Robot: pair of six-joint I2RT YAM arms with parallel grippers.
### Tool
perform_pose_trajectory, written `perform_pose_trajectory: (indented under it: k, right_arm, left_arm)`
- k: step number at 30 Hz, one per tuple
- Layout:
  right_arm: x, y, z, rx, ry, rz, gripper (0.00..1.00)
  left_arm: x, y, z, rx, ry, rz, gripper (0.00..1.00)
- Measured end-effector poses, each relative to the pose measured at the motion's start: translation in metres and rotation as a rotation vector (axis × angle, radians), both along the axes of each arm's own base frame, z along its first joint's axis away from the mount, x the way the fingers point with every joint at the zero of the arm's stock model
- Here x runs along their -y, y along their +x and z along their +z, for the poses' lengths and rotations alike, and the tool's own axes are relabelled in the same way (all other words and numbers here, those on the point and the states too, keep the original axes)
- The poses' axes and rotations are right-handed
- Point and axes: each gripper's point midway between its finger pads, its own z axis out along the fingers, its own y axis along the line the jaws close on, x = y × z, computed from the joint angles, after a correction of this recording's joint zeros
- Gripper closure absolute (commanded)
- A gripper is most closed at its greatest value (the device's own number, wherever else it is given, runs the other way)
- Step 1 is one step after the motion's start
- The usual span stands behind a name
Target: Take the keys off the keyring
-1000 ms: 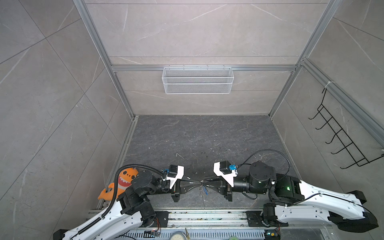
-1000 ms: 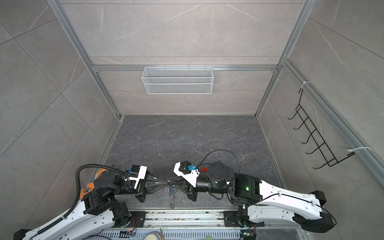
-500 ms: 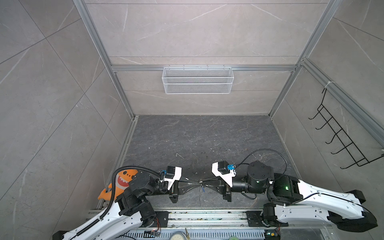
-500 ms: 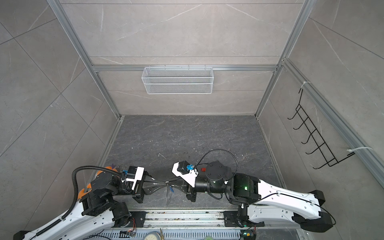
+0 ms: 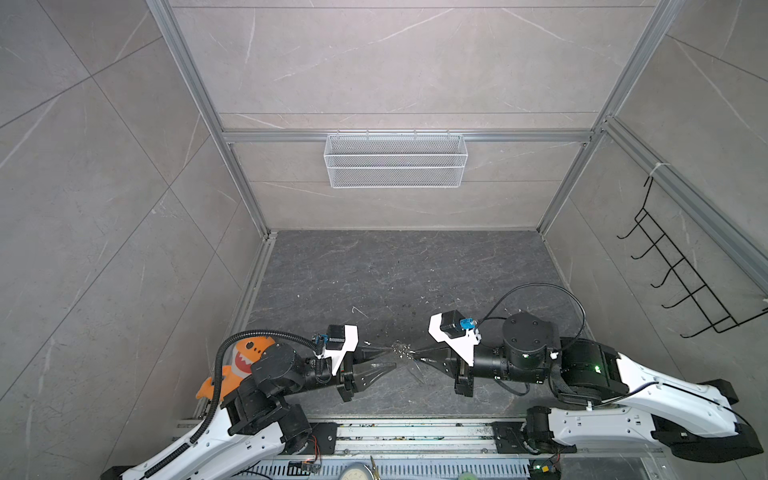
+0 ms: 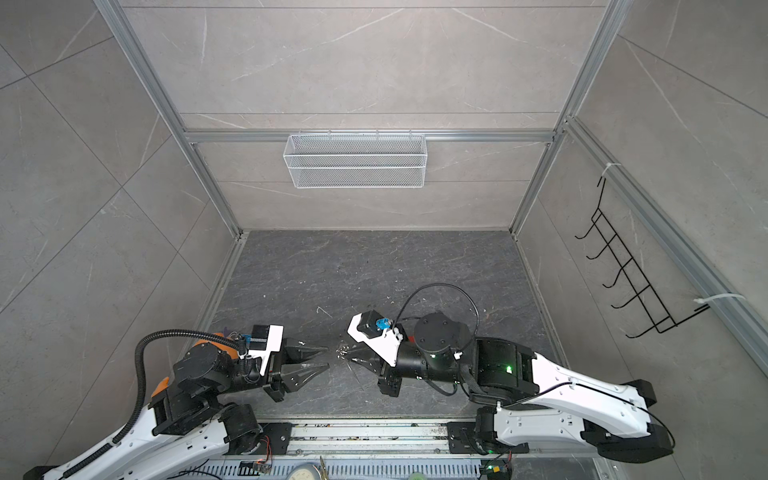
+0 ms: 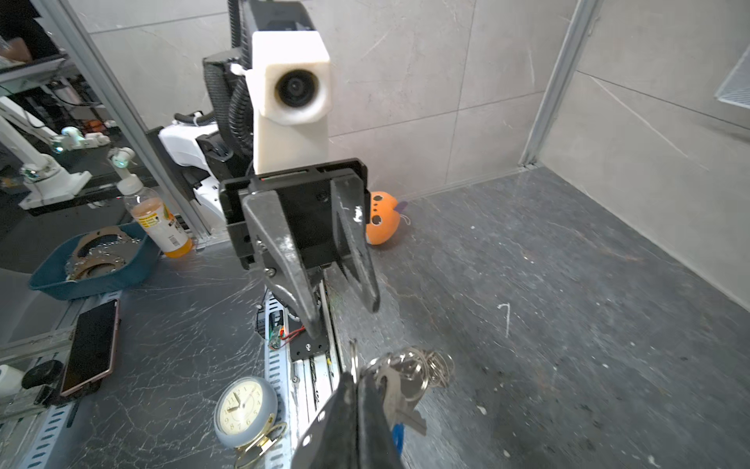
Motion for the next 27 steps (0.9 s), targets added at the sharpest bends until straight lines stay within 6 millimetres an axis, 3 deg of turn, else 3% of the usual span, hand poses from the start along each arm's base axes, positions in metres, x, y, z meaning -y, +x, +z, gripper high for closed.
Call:
perform_pose_trajectory:
  k: [6,11,19,27]
  right_arm:
    - [-0.006,0.017,-0.018,0.010,-0.166,-0.098,1.00]
    - [-0.004,0.018,-0.037,0.008,-0.261,-0.111,1.00]
    - [-0.001,0.015,-0.031,0.006,-0.262,-0.105,1.00]
    - [0.004,0.006,-0.029,0.003,-0.258,-0.049,1.00]
  left_arm:
    - [0.009,0.009,-0.001,-0.020,0.030,0.016,0.64]
    - [0.019,0.015,-0.013,-0.042,0.075,0.015,0.65]
    - [0.023,0.018,-0.023,-0.059,0.112,0.015,0.68]
    - [0.011,0.014,-0.010,-0.031,0.066,0.035,0.68]
